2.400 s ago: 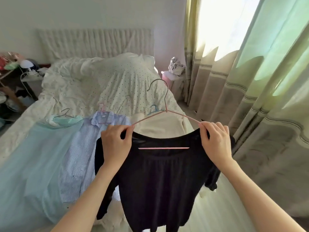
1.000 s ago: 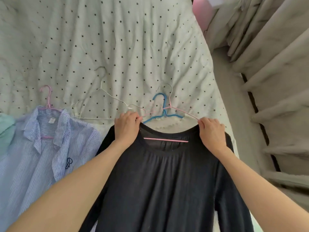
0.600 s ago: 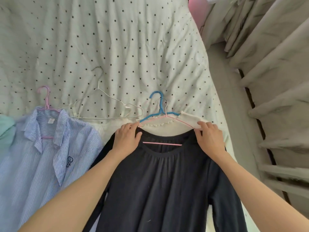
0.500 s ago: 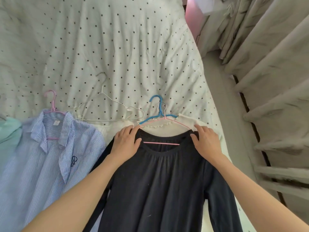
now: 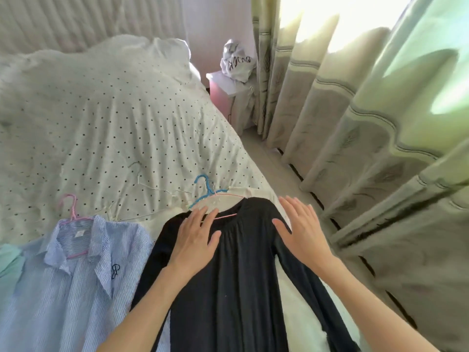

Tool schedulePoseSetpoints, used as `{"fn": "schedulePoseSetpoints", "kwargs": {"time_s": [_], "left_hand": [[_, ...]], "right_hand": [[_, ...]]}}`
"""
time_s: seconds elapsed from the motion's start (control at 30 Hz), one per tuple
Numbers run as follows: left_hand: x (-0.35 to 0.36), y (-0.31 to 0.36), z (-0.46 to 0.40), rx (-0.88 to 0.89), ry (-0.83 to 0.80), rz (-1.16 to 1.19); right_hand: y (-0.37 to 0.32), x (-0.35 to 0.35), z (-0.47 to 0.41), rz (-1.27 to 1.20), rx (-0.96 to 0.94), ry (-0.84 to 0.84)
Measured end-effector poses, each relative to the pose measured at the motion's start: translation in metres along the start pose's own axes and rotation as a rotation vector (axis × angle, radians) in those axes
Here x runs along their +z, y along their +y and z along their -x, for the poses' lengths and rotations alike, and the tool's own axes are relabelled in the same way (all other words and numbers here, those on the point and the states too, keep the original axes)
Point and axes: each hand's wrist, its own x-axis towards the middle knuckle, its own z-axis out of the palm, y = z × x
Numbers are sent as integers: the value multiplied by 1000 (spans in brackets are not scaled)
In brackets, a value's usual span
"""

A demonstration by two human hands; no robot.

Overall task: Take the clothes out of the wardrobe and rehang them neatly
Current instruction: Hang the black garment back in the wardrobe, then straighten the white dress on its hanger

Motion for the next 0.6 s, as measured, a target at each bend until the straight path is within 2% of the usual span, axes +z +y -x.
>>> {"fn": "schedulePoseSetpoints", "kwargs": {"time_s": [0.2,0.47,0.6], "left_hand": [[-20,81,40,262,-66,94],[-12,232,126,862,-152,97],[8,303,197,1043,-277,212]], "right_hand": [[-3,-44,148,19,261,238],[11,-101,356,170,648,446],[0,-108,469,183,871,578]]}}
